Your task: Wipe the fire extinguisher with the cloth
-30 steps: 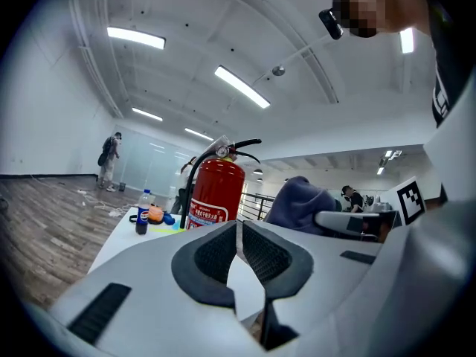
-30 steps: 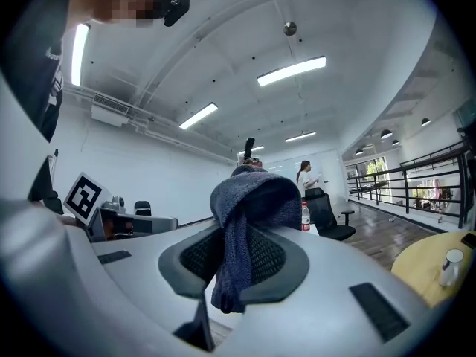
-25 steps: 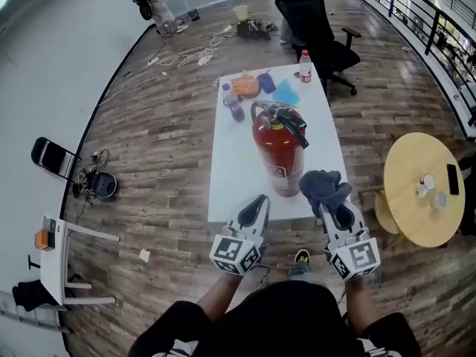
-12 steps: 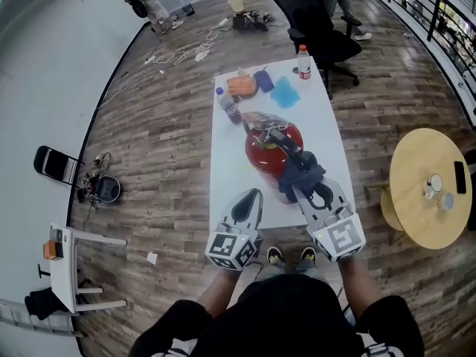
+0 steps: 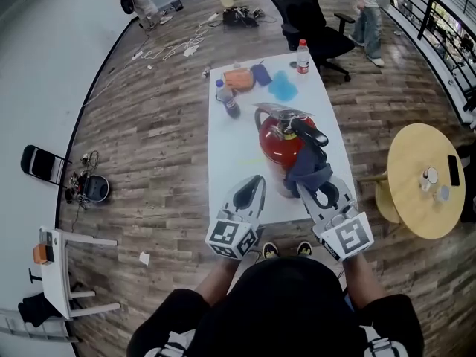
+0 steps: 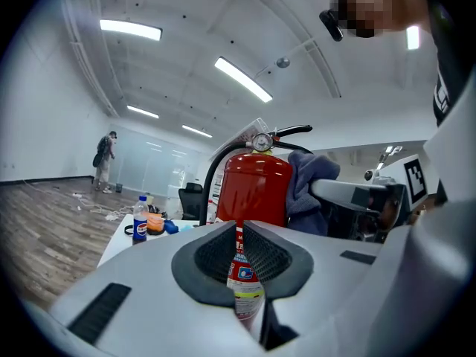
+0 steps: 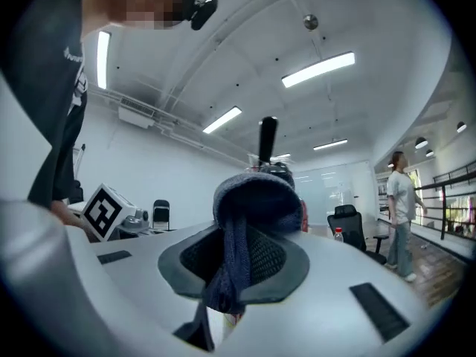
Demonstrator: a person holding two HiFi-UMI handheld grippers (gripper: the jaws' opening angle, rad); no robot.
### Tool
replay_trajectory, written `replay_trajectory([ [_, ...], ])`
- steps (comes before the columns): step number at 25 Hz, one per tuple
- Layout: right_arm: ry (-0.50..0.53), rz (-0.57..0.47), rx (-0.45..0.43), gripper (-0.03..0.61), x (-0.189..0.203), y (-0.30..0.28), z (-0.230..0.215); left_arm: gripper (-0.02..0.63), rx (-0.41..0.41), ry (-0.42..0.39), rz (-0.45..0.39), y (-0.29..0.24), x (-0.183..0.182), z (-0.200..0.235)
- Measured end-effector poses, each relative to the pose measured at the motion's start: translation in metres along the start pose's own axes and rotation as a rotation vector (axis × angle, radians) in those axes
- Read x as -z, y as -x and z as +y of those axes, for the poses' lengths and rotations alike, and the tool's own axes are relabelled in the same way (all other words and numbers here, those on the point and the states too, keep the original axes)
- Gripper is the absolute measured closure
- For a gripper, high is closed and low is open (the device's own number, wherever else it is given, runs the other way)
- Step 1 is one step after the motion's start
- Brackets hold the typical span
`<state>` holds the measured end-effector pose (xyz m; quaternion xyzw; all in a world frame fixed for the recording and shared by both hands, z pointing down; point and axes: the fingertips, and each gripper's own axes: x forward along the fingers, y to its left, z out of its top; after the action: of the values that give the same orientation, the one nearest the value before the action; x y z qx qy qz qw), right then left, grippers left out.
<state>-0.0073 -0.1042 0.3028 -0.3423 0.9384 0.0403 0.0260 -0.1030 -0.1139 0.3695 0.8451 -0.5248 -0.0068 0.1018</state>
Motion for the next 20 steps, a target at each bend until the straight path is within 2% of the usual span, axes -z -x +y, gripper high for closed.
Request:
replay_trajectory([
  [3, 0.021, -0.008, 0.023, 0.508, -0.004, -0.005, 0.002, 0.568, 0.016, 0.005, 0.001, -0.003, 0.002, 0.002],
  [7, -0.014, 0.005, 0.165, 0.508, -0.002, 0.011, -0.057, 0.568, 0.029, 0.006, 0.000, -0.001, 0.001, 0.004],
  [8, -0.032, 0.008, 0.173, 0.508, -0.003, 0.012, -0.067, 0.568, 0.029, 0.006, 0.000, 0.000, 0.001, 0.005],
  [10, -0.042, 0.008, 0.132, 0.508, -0.009, 0.007, -0.062, 0.568, 0.027, 0.008, 0.002, 0.000, 0.001, 0.007],
  [15, -0.080, -0.008, 0.018, 0.508, -0.014, -0.005, -0.001, 0.568, 0.029, 0.017, 0.012, 0.000, 0.005, 0.005],
  [18, 0.007, -0.006, 0.029, 0.508, -0.008, -0.008, 0.004, 0.568, 0.029, 0.017, 0.018, -0.001, 0.007, 0.006],
  [20, -0.024, -0.017, 0.086, 0.508, -0.004, 0.000, -0.018, 0.568, 0.023, 0.017, 0.019, 0.001, 0.006, 0.007],
])
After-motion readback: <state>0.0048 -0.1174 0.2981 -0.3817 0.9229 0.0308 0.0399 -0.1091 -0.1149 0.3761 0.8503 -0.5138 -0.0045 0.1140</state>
